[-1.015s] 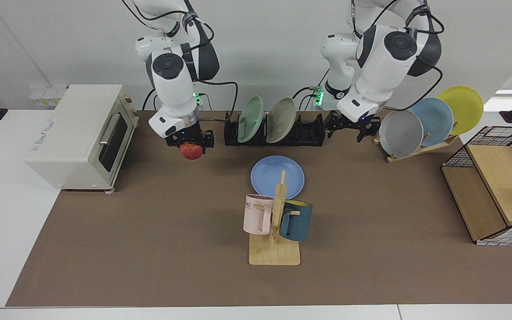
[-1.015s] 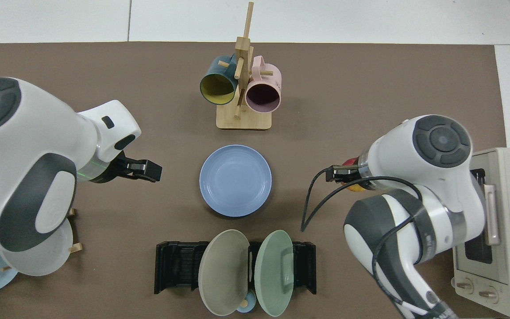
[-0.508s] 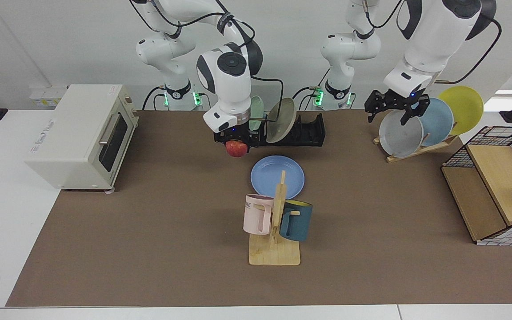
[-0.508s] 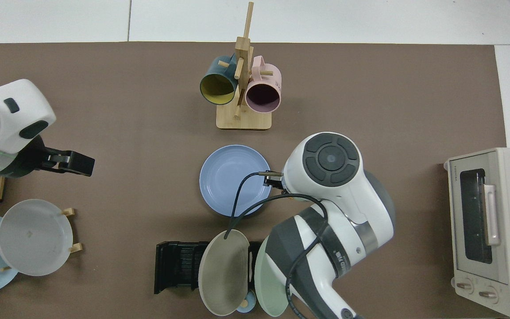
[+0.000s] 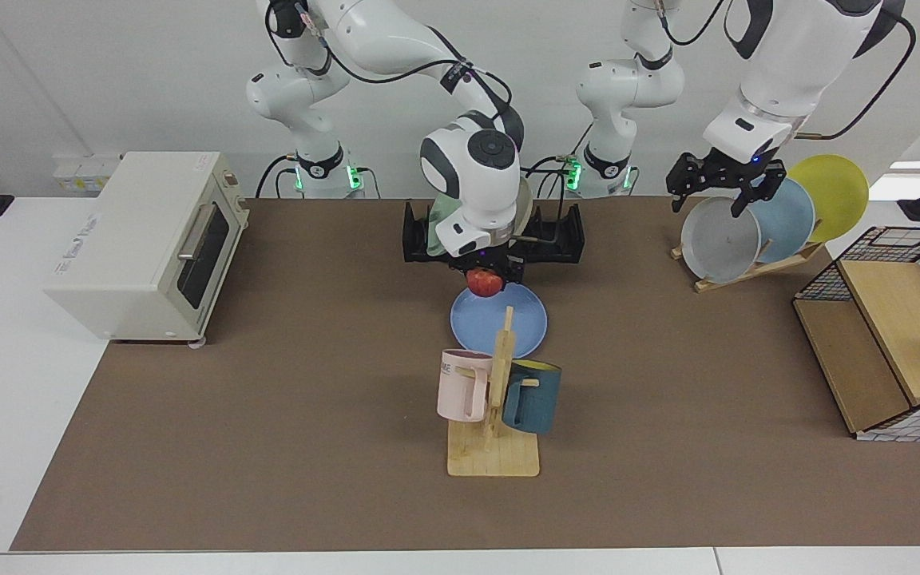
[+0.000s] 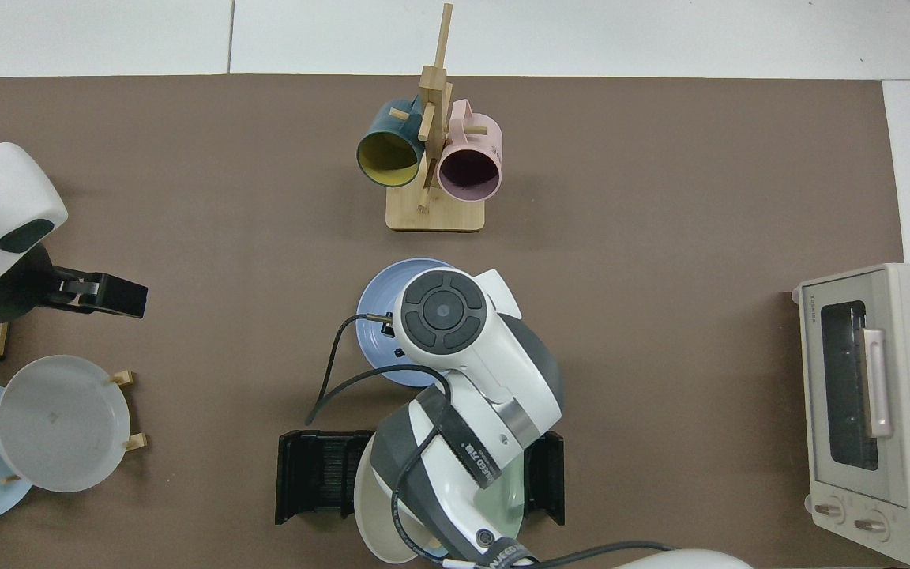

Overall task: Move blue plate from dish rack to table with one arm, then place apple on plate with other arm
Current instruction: 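Lower the apple onto the blue plate and open the right gripper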

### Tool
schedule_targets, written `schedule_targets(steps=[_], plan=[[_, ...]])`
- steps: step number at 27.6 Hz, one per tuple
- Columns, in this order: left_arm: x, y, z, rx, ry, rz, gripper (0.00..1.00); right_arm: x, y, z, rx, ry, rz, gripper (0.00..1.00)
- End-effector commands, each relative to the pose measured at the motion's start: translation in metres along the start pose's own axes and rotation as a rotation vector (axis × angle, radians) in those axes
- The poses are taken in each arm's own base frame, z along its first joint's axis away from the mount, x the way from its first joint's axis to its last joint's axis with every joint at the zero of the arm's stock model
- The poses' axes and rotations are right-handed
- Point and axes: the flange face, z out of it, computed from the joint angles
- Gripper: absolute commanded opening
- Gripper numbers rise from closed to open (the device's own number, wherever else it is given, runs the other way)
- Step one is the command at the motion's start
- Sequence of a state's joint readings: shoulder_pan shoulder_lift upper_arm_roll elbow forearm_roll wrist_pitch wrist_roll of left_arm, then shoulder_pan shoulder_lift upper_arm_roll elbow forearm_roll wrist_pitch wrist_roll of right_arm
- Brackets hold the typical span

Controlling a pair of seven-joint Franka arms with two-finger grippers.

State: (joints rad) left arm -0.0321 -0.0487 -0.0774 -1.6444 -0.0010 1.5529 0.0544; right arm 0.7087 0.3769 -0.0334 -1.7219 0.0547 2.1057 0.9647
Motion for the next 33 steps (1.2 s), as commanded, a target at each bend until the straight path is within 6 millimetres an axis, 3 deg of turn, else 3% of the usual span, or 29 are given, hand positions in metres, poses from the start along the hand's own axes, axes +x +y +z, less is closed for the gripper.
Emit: schedule_targets(steps=[1,5,18,23,25,26,27,28,29,33], plan=[[-0.006,-0.007,-0.005,0.022,-0.015,-0.030,1.00,0.002,-0.014,0.018,0.013,0.001,0.042,0.00],[-0.007,-0.005,-0.005,0.022,-0.015,-0.131,1.00,-0.013,-0.029,0.034,0.034,0.013,0.037,0.00],[-0.007,-0.014,-0.005,0.010,-0.011,-0.181,1.00,-0.012,-0.030,0.076,-0.002,-0.002,0.039,0.01],[-0.007,-0.016,-0.006,0.017,-0.009,-0.175,1.00,-0.008,-0.028,0.079,-0.006,-0.003,0.041,0.05],[-0.006,-0.020,-0.005,0.020,-0.013,-0.178,1.00,-0.005,-0.026,0.080,-0.009,-0.003,0.041,0.15],[-0.006,-0.022,-0.005,0.020,-0.013,-0.180,1.00,-0.004,-0.026,0.080,-0.009,-0.003,0.043,0.29],[-0.006,-0.022,-0.005,0.020,-0.011,-0.180,1.00,-0.003,-0.026,0.080,-0.009,-0.003,0.044,0.50],[-0.006,-0.023,-0.004,0.018,-0.011,-0.177,1.00,-0.002,-0.025,0.079,-0.011,-0.003,0.045,0.86],[-0.006,-0.023,-0.004,0.019,-0.013,-0.172,1.00,-0.003,-0.025,0.079,-0.016,0.000,0.037,1.00],[-0.007,-0.030,-0.004,0.021,-0.015,-0.123,1.00,0.005,-0.029,0.054,0.003,0.002,0.044,1.00]])
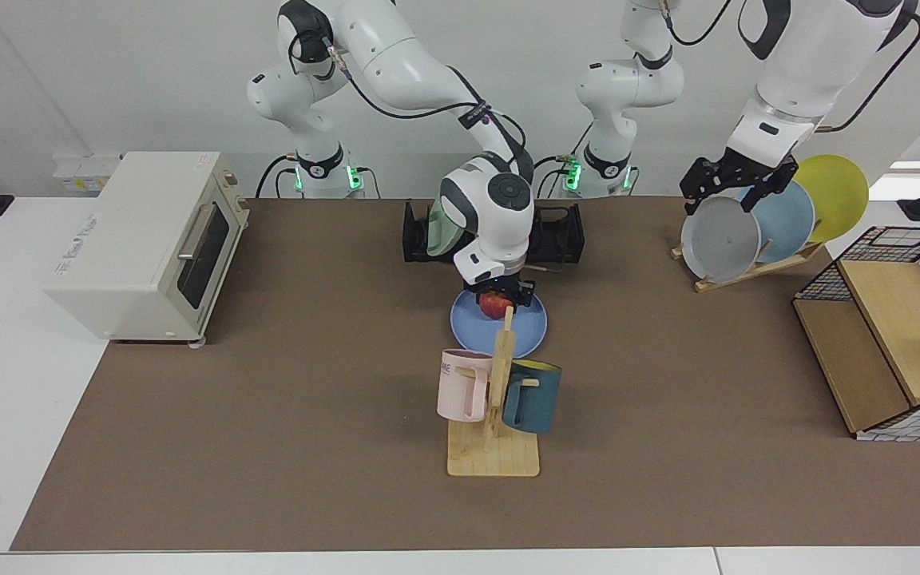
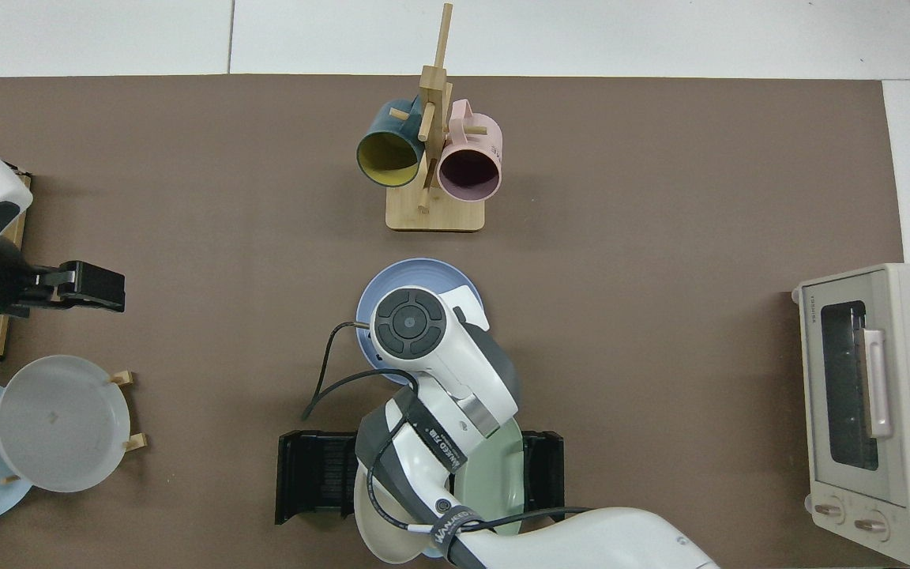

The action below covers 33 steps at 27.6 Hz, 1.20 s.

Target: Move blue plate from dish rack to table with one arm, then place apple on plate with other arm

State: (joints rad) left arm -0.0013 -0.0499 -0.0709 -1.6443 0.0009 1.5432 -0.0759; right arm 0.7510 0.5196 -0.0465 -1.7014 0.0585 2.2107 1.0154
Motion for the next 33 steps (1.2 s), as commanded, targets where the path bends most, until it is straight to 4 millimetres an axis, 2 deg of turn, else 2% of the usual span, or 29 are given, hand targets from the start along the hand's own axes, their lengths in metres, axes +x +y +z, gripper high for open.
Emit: schedule_targets(steps=[1,6,11,13,15,19,22,28,31,33], plan=[[-0.003,-0.012,-0.005,0.022,-0.005,0.053,1.00,0.013,-0.008,-0.029,0.019,-0.002,0.021,1.00],[-0.004,-0.014,-0.006,0.020,-0.005,0.073,1.00,0.035,-0.004,-0.067,0.025,-0.021,0.055,1.00],[-0.003,-0.016,-0.006,0.020,-0.002,0.064,1.00,0.056,0.020,-0.115,0.069,-0.001,0.018,1.00],[-0.003,-0.017,-0.006,0.018,-0.002,0.063,1.00,0.065,0.037,-0.126,0.071,0.001,-0.024,1.00],[-0.003,-0.019,-0.006,0.018,-0.002,0.058,1.00,0.080,0.059,-0.137,0.073,0.006,-0.061,1.00],[-0.003,-0.017,-0.006,0.013,-0.001,0.058,1.00,0.116,0.118,-0.175,0.089,0.037,-0.132,1.00],[-0.003,-0.014,-0.006,0.009,-0.001,0.063,1.00,0.134,0.151,-0.193,0.081,0.044,-0.184,1.00],[-0.003,-0.013,-0.006,0.008,-0.001,0.065,1.00,0.162,0.220,-0.206,0.051,0.045,-0.254,1.00],[-0.003,-0.017,-0.006,0.007,-0.001,0.058,1.00,0.175,0.273,-0.213,0.033,0.056,-0.289,1.00],[-0.003,-0.017,-0.006,0.007,-0.001,0.058,1.00,0.181,0.299,-0.219,0.032,0.060,-0.330,1.00]])
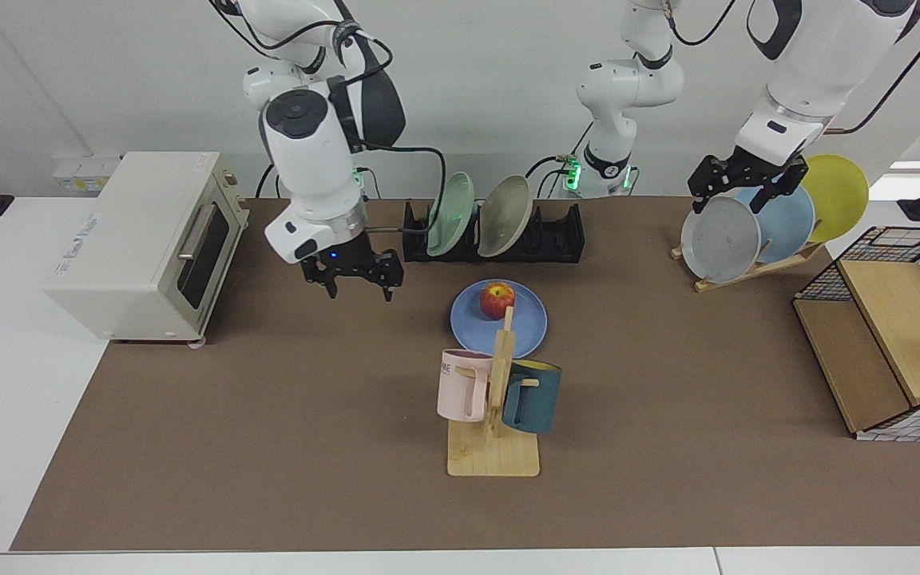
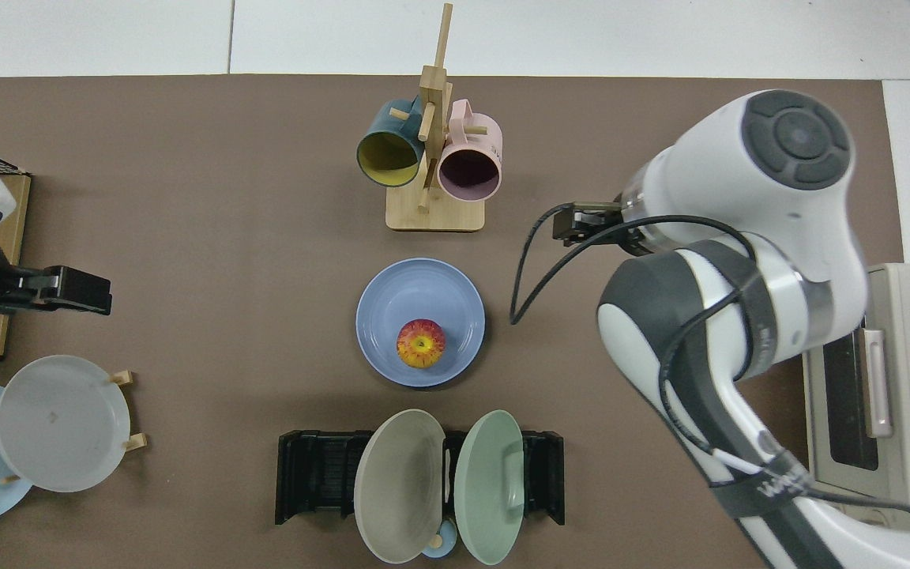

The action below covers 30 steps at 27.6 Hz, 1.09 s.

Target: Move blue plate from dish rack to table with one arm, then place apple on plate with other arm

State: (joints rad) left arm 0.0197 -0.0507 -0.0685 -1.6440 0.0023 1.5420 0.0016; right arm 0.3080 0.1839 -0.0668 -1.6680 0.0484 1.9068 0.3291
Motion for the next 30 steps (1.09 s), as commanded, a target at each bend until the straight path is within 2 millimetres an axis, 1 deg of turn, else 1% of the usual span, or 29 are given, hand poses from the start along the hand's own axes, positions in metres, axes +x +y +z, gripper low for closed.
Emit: schedule_targets(steps=[1,5,7,8,9,13,15,17,20,23,24,27,30], plan=[[-0.004,-0.004,-0.006,0.007,-0.001,0.004,1.00,-0.016,0.077,-0.012,-0.013,-0.002,-0.110,1.00],[-0.004,-0.003,-0.006,0.007,-0.001,0.006,1.00,-0.022,0.127,-0.030,-0.014,0.013,-0.152,1.00],[-0.004,-0.002,-0.006,0.007,-0.001,0.007,1.00,-0.027,0.148,-0.042,-0.015,0.000,-0.144,1.00],[-0.004,-0.002,-0.006,0.007,-0.001,0.007,1.00,-0.030,0.155,-0.047,-0.014,-0.006,-0.133,1.00],[-0.004,-0.002,-0.006,0.007,-0.001,0.007,1.00,-0.031,0.157,-0.054,-0.016,-0.001,-0.131,1.00],[-0.004,-0.003,-0.006,0.007,-0.001,0.006,1.00,-0.029,0.155,-0.086,-0.041,0.008,-0.119,1.00],[-0.004,-0.003,-0.006,0.007,-0.001,0.006,1.00,-0.030,0.151,-0.096,-0.040,0.010,-0.102,1.00],[-0.004,-0.003,-0.006,0.007,-0.001,0.006,1.00,-0.031,0.143,-0.101,-0.038,0.016,-0.103,1.00],[-0.004,-0.003,-0.006,0.007,-0.001,0.006,1.00,-0.032,0.135,-0.104,-0.035,0.015,-0.112,1.00],[-0.004,-0.002,-0.006,0.007,-0.001,0.007,1.00,-0.036,0.111,-0.102,-0.029,0.003,-0.154,1.00],[-0.004,-0.003,-0.006,0.007,-0.001,0.006,1.00,-0.036,0.107,-0.101,-0.030,0.001,-0.160,1.00],[-0.004,-0.003,-0.006,0.007,-0.001,0.006,1.00,-0.035,0.109,-0.101,-0.024,0.001,-0.153,1.00],[-0.004,-0.003,-0.006,0.007,-0.001,0.006,1.00,-0.028,0.109,-0.112,-0.021,0.023,-0.152,1.00]])
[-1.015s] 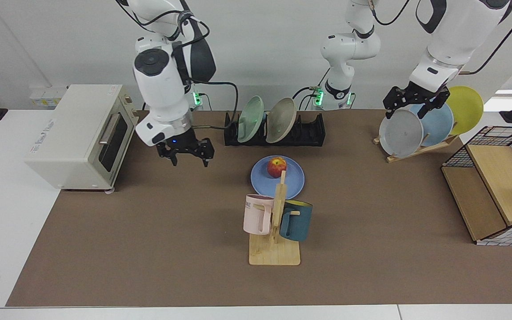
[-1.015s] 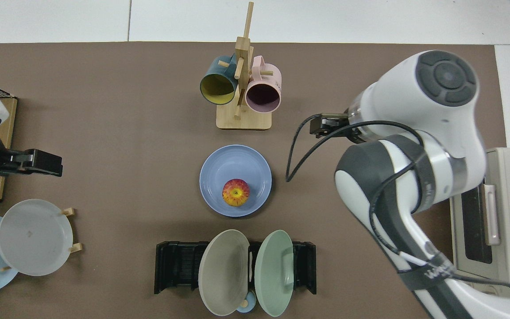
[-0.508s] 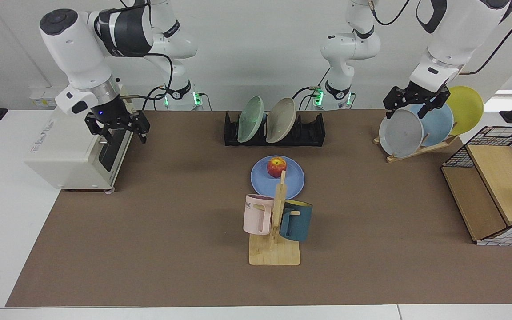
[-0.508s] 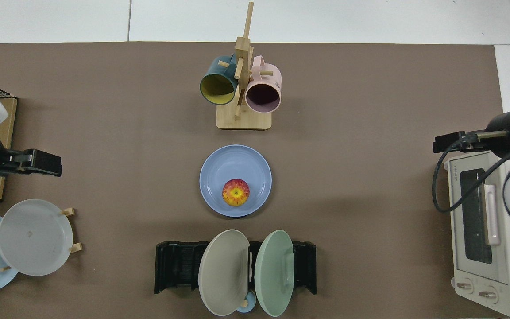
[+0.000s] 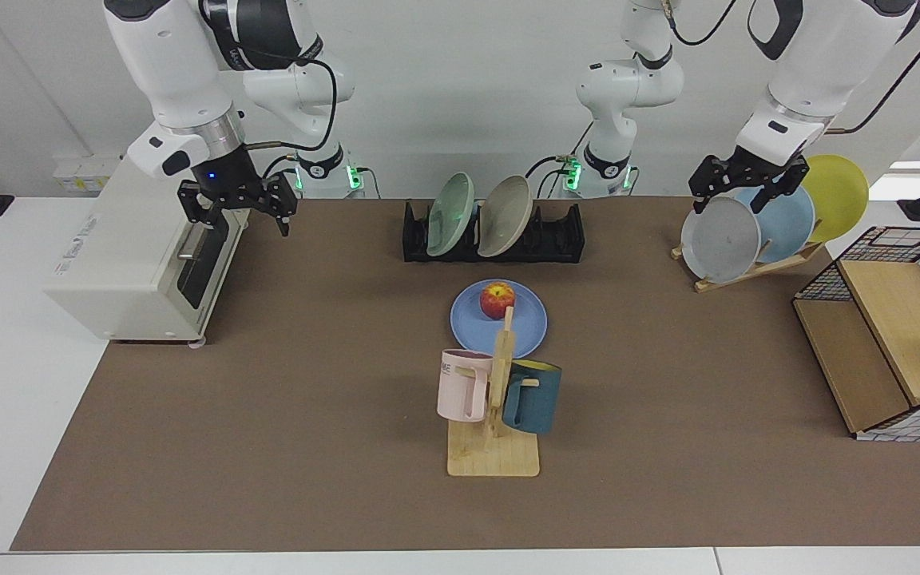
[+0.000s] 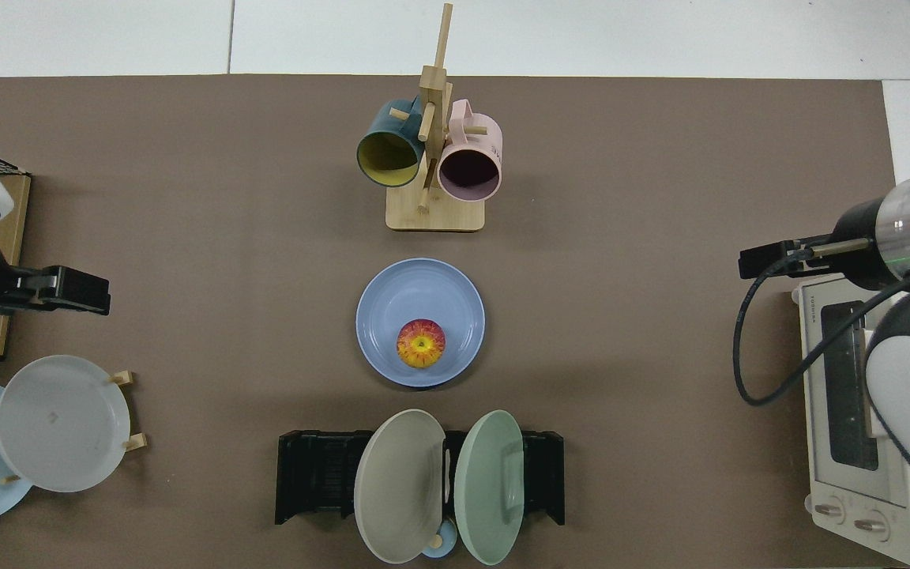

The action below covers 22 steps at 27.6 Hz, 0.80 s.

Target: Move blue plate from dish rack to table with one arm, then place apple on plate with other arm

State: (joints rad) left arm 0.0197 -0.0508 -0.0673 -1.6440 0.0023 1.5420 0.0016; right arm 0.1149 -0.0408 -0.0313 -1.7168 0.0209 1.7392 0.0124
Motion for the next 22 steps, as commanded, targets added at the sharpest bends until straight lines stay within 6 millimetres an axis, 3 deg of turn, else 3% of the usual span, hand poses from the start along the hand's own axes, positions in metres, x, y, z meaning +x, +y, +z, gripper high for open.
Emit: schedule_targets(steps=[1,12,22], plan=[[-0.004,-0.002,-0.006,0.007,-0.001,0.007,1.00,0.013,0.006,-0.013,0.000,0.008,0.023,1.00],[-0.004,-0.002,-0.006,0.007,-0.001,0.007,1.00,0.021,0.032,-0.009,0.008,0.004,0.126,1.00],[-0.004,-0.002,-0.006,0.007,-0.001,0.007,1.00,0.024,0.033,-0.005,0.040,-0.015,0.179,1.00]])
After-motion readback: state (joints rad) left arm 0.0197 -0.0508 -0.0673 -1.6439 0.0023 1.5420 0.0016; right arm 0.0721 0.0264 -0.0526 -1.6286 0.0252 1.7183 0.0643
